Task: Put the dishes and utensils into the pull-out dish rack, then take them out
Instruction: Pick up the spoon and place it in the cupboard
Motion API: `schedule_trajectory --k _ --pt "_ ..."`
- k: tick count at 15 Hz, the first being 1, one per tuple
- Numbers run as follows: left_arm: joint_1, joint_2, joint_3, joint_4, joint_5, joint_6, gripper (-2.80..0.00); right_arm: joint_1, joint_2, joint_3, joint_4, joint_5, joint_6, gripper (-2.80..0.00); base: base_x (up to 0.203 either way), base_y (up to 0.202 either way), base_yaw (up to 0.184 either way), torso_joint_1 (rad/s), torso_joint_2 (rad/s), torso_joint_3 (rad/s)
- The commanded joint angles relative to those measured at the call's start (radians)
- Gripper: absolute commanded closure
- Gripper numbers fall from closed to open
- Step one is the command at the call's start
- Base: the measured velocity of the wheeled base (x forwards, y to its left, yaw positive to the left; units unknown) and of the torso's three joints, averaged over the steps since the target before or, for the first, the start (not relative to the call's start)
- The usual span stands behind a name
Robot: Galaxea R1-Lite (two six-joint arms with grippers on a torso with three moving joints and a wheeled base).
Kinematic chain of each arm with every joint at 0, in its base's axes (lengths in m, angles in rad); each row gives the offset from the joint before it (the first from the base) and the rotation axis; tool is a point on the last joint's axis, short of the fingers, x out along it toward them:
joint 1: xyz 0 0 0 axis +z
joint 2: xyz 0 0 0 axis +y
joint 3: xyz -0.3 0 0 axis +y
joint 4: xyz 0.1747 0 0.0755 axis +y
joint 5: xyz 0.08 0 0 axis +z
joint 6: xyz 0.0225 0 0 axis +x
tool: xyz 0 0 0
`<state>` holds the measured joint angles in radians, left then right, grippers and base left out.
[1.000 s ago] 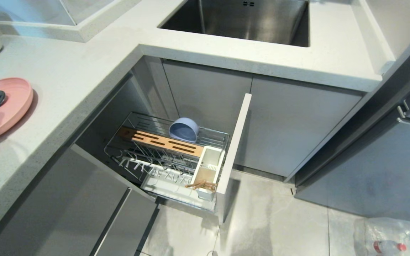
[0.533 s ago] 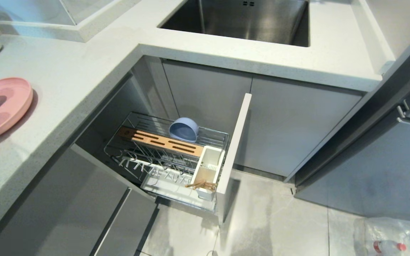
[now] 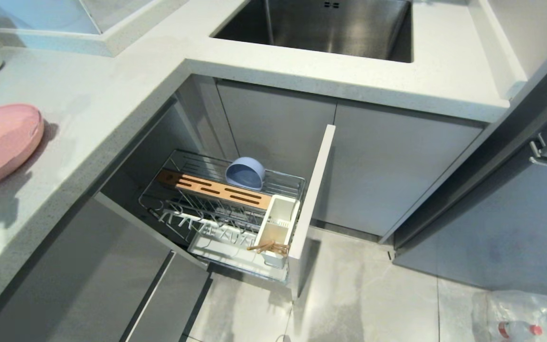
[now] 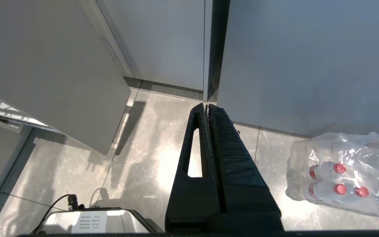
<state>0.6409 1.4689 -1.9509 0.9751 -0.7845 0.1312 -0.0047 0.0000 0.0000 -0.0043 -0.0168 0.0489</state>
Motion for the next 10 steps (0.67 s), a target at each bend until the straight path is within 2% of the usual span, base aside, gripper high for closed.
schedule_trajectory --k 1,6,10 --pt "-0.103 -0.049 0.0 0.005 -0.007 -0.02 0.0 0.0 0.002 0.0 0.0 0.0 0.0 0.0 0.0 0.0 0.0 0.0 0.0 0.0" --pt "-0.458 -0.071 0.031 0.006 -0.003 -0.051 0.0 0.0 0.002 0.0 0.0 0.0 0.0 0.0 0.0 0.0 0.0 0.0 0.0 0.0" --pt "-0.652 -0.039 0.086 -0.001 0.019 -0.044 0.0 0.0 0.002 0.0 0.0 0.0 0.0 0.0 0.0 0.0 0.0 0.0 0.0 0.0"
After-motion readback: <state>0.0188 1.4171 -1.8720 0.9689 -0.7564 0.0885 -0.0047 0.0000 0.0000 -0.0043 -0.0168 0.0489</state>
